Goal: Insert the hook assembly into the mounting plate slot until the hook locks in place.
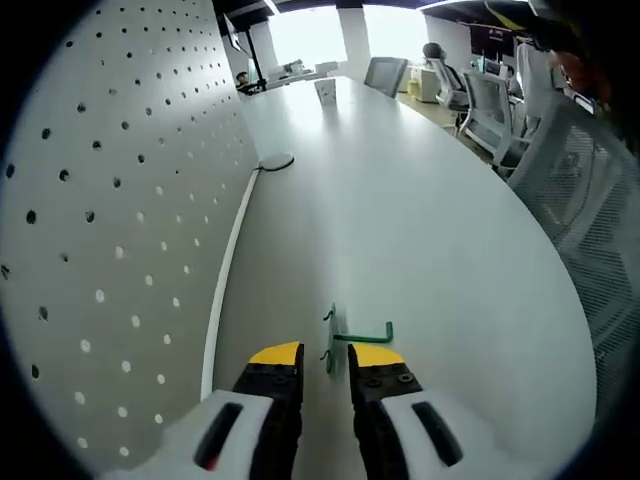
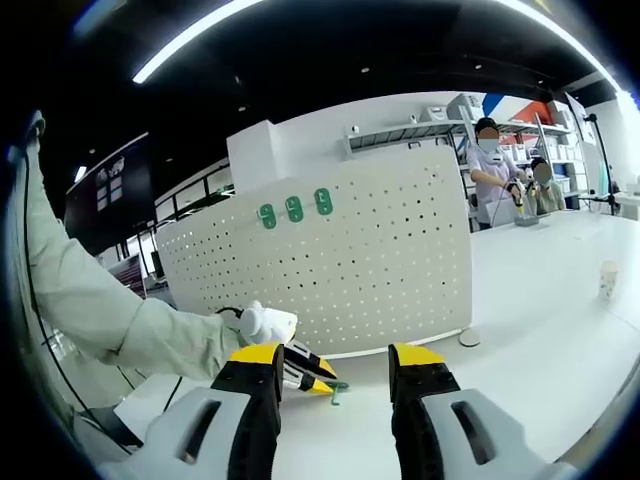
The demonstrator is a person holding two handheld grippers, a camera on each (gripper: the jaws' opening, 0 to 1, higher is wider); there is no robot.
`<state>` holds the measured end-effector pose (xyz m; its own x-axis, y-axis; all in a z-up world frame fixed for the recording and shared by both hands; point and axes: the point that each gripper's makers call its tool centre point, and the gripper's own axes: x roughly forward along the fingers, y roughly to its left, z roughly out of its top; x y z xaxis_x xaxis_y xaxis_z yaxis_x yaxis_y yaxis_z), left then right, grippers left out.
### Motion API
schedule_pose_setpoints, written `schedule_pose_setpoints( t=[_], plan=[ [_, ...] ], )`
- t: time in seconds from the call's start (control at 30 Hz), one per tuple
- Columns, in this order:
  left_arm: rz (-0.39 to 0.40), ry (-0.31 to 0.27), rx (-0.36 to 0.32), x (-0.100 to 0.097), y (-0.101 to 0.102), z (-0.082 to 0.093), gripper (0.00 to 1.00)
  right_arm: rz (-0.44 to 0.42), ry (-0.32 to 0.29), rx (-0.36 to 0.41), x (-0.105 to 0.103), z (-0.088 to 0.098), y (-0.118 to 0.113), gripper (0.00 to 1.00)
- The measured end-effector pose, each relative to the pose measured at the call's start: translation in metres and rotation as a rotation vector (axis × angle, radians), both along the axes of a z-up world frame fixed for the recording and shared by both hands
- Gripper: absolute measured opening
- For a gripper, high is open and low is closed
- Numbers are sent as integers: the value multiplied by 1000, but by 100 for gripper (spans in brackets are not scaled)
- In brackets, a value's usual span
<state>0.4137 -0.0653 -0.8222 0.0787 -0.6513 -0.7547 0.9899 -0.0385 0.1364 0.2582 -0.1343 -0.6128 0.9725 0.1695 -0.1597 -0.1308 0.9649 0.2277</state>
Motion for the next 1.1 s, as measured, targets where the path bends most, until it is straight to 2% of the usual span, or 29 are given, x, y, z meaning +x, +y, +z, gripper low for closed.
schedule_pose_setpoints(
  t=[0.33,0.77,1.0,1.1],
  plan=[
    [-2,18,3,0,1,-2,16,3,4,-6,1,0,0,40],
    [-20,30,19,-8,0,-4,6,-3,9,2,-1,-3,-1,40],
    [7,36,26,-8,0,-4,5,-8,2,2,-2,-1,-2,40],
    [44,57,28,-8,1,-5,4,-10,-4,-10,-3,1,-3,40]
  ],
)
